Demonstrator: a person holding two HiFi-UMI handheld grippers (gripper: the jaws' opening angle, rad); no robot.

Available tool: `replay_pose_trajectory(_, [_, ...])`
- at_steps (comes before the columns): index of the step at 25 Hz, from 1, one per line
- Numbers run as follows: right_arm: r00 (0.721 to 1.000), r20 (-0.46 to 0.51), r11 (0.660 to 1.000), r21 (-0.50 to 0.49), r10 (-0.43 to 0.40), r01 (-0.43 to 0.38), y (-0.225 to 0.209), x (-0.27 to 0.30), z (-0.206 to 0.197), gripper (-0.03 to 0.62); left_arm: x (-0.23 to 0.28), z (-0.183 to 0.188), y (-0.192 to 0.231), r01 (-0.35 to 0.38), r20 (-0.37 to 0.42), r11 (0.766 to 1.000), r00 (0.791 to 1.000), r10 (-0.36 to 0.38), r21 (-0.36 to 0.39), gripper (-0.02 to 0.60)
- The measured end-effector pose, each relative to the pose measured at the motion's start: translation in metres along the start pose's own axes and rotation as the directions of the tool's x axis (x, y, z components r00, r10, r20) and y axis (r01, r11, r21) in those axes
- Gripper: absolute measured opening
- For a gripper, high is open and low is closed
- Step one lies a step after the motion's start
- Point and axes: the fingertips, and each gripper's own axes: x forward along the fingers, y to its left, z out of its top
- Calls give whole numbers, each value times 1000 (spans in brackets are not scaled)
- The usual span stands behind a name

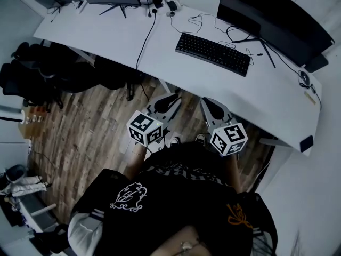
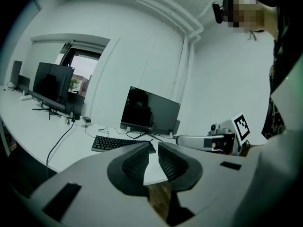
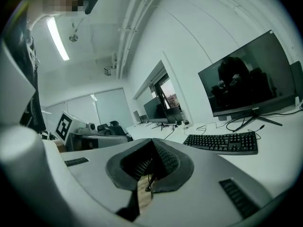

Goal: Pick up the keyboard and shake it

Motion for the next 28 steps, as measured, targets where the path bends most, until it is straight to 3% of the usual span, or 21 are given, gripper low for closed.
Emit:
replay_pose_trajectory(13, [997,-10,996,-38,-81,81,48,9,-19,14,-50,-16,12,57,17,998,998,-58,11,66])
replay_pose_trajectory(28, [988,13,985,-82,-154,155,56,3,-20,14,-66,-14,9,104,45,994,993,-106,45,66])
